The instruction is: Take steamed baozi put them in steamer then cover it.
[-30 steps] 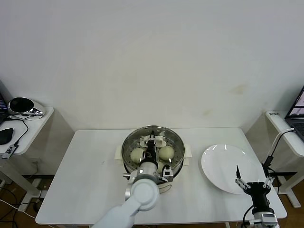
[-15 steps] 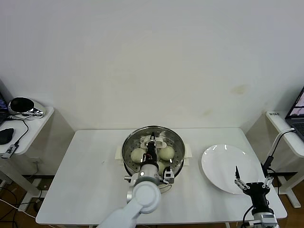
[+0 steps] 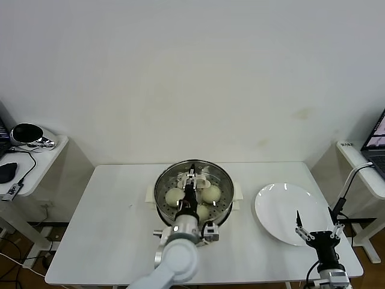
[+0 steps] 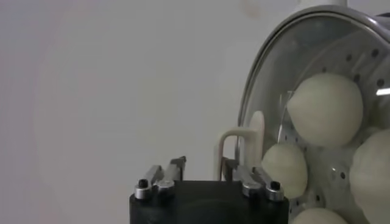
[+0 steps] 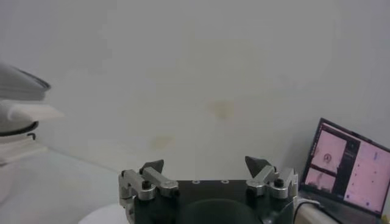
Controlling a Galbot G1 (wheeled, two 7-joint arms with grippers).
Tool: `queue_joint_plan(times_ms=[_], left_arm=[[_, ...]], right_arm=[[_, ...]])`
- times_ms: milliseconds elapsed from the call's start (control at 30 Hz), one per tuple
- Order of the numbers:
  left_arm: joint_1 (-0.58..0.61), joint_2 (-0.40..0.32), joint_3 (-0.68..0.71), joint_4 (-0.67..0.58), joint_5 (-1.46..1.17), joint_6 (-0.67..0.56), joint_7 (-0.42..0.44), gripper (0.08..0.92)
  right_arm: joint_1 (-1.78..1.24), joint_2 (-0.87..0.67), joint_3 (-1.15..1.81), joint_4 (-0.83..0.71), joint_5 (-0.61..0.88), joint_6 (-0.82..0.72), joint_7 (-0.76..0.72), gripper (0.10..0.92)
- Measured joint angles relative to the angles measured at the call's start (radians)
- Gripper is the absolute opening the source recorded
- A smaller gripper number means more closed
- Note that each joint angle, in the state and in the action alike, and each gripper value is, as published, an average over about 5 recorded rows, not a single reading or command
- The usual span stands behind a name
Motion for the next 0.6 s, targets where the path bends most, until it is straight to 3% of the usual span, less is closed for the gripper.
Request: queue_joint_plan(times_ms=[233,400,600], left_arm=[[0.114,0.060,-0.029,-0.146,-0.081,-0.005,-0.056,0.795],[0.247,0.096,-0.120,-0.267,-0.236,-0.086,-0.142,0.822],[0.471,0.107,-0.373,-0.342,-0.581,-0.319,-0.280,0.823]], right_arm=[[-0.003,-0.011,-0.003,0.000,0.005,0.001,-0.002,0.823],[-0.001,-0.017,-0.011,-0.004,0.011,0.001,-0.002,0.823],[-0.010,-0.025,-0.031,-0.011,0.027,0.001,-0.009,0.823]])
